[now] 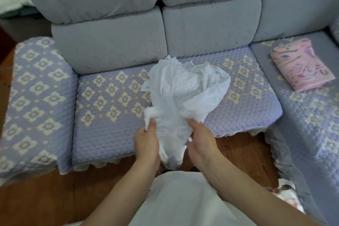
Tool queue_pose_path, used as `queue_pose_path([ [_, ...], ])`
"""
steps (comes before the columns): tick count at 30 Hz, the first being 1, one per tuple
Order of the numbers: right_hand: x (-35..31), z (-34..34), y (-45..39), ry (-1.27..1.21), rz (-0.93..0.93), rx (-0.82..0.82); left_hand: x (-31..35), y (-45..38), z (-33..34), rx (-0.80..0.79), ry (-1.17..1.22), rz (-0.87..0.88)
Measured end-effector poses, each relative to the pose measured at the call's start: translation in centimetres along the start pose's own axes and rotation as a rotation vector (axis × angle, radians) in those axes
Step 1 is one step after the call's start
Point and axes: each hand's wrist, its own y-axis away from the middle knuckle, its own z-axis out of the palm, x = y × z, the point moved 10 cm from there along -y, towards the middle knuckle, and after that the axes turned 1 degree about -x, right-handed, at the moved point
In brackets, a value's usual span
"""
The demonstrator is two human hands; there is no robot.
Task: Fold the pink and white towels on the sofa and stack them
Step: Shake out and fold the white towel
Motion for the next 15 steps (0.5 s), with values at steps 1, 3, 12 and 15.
queue_pose_path([
  [1, -1.8, -1.0, -0.2, 0.066, -0.120, 0.066, 0.4, -0.1, -1.0, 0.032, 0.071, 0.000],
  [3, -5.5, -3.7, 0.0, 0.215, -0.324, 0.267, 1.6, 0.3, -2.1, 0.056, 0.238, -0.005],
  [12, -5.2, 3.4, 3.3, 0.781, -0.739, 0.041, 2.3, 3.9, 3.8, -0.275, -0.049, 0.062],
  [15, -5.3, 3.5, 3.8, 0.869, -0.853, 0.027, 2.7, 3.9, 3.1, -0.273, -0.174, 0.096],
])
